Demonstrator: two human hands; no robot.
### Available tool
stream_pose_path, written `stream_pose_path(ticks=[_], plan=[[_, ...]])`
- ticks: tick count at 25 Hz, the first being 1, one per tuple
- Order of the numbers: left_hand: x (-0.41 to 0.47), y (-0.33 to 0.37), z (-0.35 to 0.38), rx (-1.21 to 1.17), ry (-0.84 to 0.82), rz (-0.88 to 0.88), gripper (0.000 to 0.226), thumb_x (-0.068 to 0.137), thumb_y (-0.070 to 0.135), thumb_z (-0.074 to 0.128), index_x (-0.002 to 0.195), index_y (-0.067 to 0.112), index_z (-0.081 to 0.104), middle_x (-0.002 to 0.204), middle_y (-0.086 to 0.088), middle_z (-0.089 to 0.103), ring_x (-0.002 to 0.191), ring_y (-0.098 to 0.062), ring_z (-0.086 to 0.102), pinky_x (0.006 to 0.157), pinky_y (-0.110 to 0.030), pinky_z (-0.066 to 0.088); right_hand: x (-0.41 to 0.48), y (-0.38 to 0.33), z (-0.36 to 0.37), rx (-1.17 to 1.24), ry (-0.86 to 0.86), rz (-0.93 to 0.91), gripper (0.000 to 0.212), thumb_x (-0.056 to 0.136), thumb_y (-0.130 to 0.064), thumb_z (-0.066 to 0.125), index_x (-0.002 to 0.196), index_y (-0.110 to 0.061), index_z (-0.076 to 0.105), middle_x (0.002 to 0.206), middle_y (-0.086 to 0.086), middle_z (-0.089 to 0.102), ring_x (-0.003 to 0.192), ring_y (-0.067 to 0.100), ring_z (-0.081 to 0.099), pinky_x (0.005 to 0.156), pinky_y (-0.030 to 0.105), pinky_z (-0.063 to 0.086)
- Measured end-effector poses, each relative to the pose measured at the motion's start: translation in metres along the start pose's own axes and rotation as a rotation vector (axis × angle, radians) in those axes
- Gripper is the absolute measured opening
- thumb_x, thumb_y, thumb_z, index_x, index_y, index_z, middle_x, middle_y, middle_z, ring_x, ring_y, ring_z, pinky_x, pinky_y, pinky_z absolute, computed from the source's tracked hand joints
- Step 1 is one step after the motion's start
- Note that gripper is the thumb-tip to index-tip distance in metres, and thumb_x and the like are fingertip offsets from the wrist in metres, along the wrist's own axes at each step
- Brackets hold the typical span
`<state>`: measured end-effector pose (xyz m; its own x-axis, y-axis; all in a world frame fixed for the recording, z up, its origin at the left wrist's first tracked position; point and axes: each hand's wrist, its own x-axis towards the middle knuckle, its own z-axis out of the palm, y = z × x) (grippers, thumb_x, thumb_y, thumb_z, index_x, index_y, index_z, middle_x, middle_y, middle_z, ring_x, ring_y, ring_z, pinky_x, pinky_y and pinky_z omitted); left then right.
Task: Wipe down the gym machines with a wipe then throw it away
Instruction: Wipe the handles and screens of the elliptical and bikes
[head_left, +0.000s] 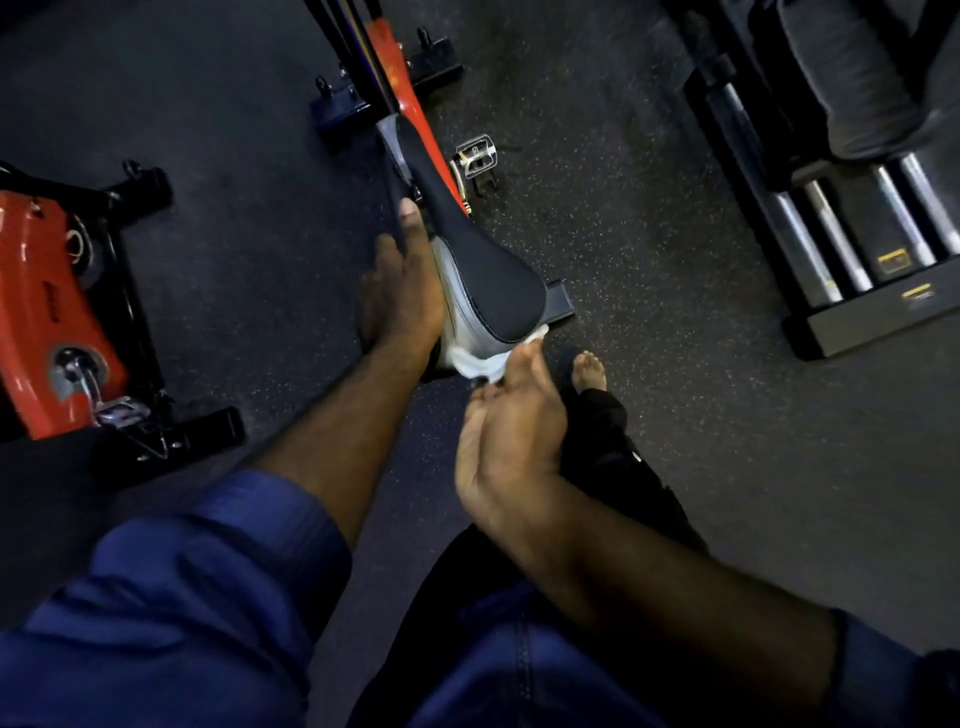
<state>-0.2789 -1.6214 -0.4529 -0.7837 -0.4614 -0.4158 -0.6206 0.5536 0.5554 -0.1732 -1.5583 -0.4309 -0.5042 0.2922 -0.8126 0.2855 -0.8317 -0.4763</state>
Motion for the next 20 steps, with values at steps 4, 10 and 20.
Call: stream_pose_path(ticks=[4,10,20], plan=[[-0.003,0.002,-0.002,0.006,0.006,0.024,0.074,0.106,0.070,0.014,0.143,0.022,0.057,0.149,-0.015,0.057,0.137,-0.034,0.051,0.110,-0.044,0.035,0.006,-0.011,0.001,0.024,-0.030,-0.059,0.032,0.113,-0.033,0.041,0.105,-0.016,0.067,0.107,-0.005,0.077,0.104,0.005,0.070,0.103,0.023,0.049],[-0.003,0.001,-0.003,0.051,-0.018,0.018,0.075,0.104,0.072,0.012,0.138,0.022,0.057,0.143,-0.017,0.060,0.130,-0.037,0.056,0.098,-0.045,0.038,0.043,-0.025,-0.018,-0.222,-0.326,-0.131,0.080,0.095,-0.068,0.040,0.157,-0.016,0.043,0.155,0.003,0.053,0.146,0.015,0.047,0.129,0.044,0.023],[-0.003,0.008,-0.006,0.096,-0.018,0.005,0.062,0.106,0.069,0.022,0.128,0.019,0.052,0.134,-0.024,0.061,0.122,-0.045,0.058,0.100,-0.051,0.044,0.104,-0.104,-0.004,-0.880,-0.846,0.034,0.081,0.096,-0.071,0.015,0.159,-0.025,0.038,0.153,-0.010,0.055,0.132,0.005,0.057,0.098,0.021,0.051]])
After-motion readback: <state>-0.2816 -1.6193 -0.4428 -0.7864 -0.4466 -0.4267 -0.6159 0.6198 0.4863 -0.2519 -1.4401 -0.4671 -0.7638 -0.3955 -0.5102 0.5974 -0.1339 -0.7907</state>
